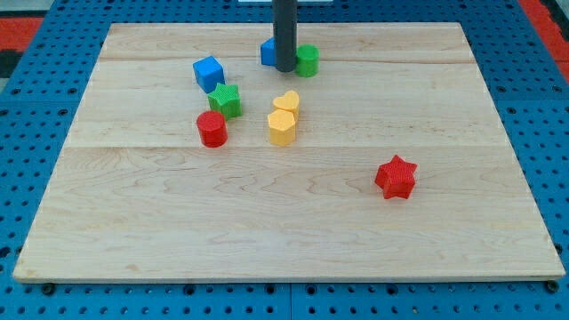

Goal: Push green circle into the blue triangle

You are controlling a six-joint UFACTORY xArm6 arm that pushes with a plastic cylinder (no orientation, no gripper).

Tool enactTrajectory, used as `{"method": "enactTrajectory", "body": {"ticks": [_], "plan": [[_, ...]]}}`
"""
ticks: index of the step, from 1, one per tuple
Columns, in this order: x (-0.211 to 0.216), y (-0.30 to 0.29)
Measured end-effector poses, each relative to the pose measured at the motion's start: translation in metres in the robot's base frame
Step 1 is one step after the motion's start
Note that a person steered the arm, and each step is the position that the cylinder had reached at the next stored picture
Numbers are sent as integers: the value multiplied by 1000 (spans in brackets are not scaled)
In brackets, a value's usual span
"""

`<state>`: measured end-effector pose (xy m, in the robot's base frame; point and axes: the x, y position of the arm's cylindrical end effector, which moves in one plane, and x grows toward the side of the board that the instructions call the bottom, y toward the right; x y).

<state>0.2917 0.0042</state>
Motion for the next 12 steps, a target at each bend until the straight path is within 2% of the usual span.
{"method": "enactTrajectory", "body": {"ticks": [2,3,4,5,7,8,11,12], "plan": [[-26,-41],[-57,-45],[-53,-47],[-14,-44],[10,-4],[10,1],[2,83],[-1,76]]}}
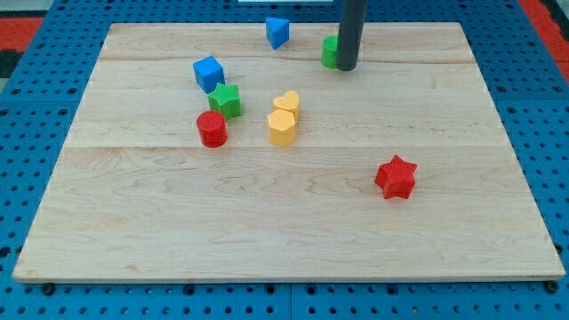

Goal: Push green circle into the blue triangle

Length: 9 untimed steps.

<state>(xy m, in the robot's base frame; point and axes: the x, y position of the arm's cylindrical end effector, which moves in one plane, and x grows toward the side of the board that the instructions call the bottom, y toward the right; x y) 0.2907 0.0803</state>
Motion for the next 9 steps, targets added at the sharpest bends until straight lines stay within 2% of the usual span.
{"method": "enactTrajectory", "body": {"ticks": [3,5,7,8,9], "plan": [[-55,0],[-76,49],[-53,13],[-70,49],[-88,18]]}}
